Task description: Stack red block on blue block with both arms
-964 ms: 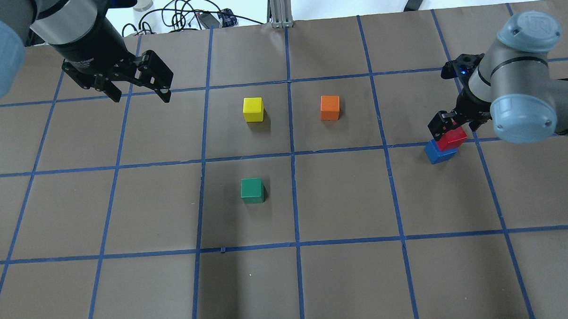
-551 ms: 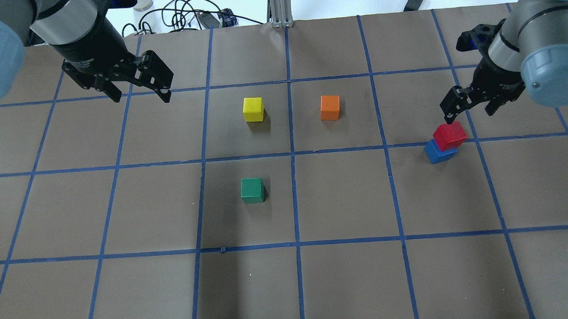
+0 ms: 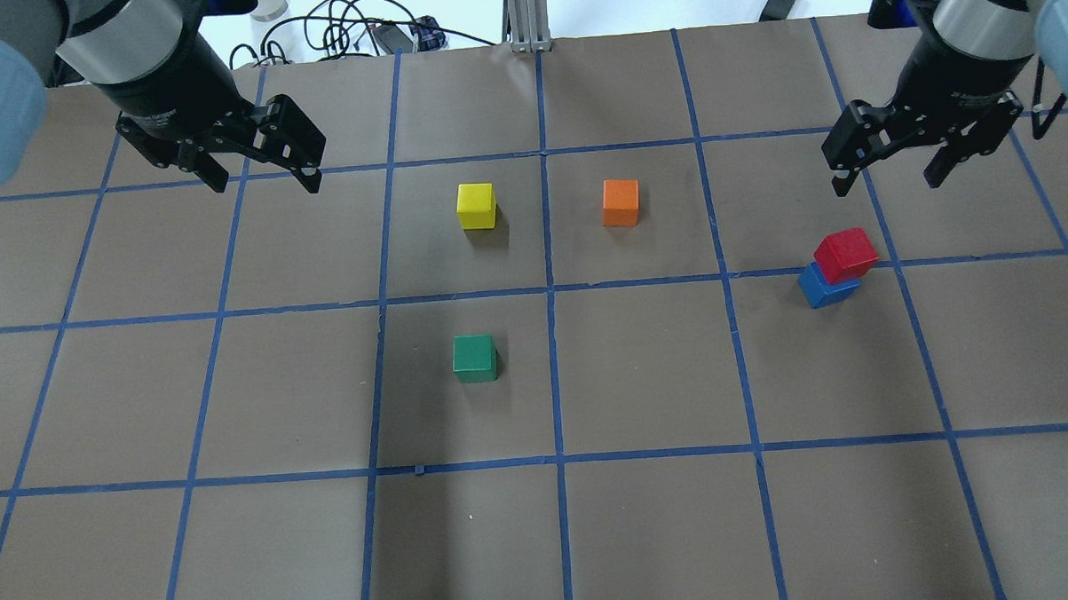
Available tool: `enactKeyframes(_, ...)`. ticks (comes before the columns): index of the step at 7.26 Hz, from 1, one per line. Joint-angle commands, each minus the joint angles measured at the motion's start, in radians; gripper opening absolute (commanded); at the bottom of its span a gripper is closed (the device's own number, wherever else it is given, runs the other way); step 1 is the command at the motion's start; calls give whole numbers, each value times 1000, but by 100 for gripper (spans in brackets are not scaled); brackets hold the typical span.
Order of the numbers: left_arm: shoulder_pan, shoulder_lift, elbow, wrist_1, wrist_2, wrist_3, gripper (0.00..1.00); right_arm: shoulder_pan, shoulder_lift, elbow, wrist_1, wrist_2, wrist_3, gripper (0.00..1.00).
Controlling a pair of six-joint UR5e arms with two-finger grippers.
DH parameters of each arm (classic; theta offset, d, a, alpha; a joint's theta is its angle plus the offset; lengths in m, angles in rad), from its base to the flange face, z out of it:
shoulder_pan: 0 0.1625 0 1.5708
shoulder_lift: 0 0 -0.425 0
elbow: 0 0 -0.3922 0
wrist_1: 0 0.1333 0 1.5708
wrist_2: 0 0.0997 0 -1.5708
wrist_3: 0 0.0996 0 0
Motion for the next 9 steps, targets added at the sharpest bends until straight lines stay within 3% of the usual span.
enactKeyframes(1,2,0,9,-3,3,-5,100,101,-34,4,11,2,85,100)
enactKeyframes(9,2,9,8,-12,75,4,100,148,-71,6,46,-14,260,100)
